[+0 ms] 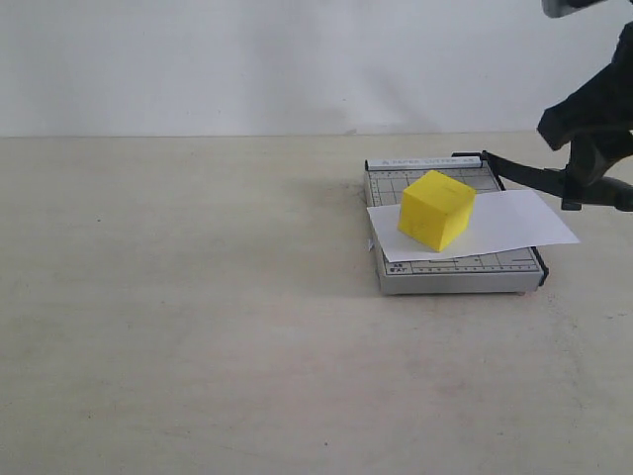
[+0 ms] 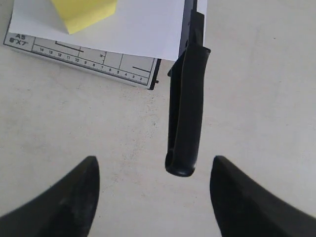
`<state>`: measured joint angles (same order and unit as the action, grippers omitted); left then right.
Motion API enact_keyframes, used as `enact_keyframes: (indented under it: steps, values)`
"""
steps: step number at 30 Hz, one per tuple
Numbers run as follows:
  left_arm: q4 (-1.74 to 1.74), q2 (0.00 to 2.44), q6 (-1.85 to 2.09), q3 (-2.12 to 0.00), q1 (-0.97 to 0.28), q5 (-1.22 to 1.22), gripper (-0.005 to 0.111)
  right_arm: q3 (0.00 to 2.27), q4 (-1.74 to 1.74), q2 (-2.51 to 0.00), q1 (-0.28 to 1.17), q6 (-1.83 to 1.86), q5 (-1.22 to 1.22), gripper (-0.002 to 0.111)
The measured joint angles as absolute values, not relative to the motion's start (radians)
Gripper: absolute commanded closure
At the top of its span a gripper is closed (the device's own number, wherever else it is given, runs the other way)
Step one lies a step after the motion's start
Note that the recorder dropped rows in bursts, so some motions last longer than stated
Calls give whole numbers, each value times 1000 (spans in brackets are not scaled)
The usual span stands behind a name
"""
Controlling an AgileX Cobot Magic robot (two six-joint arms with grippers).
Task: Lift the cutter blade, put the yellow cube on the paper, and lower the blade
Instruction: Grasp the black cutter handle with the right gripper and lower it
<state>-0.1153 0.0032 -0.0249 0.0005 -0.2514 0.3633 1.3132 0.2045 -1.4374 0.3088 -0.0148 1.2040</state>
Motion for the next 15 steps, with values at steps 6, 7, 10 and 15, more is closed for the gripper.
enact_keyframes:
  steps: [6, 7, 10, 15]
  values:
    - [-115, 3, -25, 0, -251, 363, 102, 1313, 169, -1472, 233, 9, 1198, 46]
    - [-115, 3, -25, 0, -251, 363, 102, 1313, 161, -1475, 218, 18, 1196, 46]
    - [-115, 3, -25, 0, -251, 363, 102, 1313, 126, -1487, 174, 48, 1192, 46]
    - [-115, 3, -25, 0, -251, 363, 102, 1313, 29, -1528, 155, 108, 1182, 46]
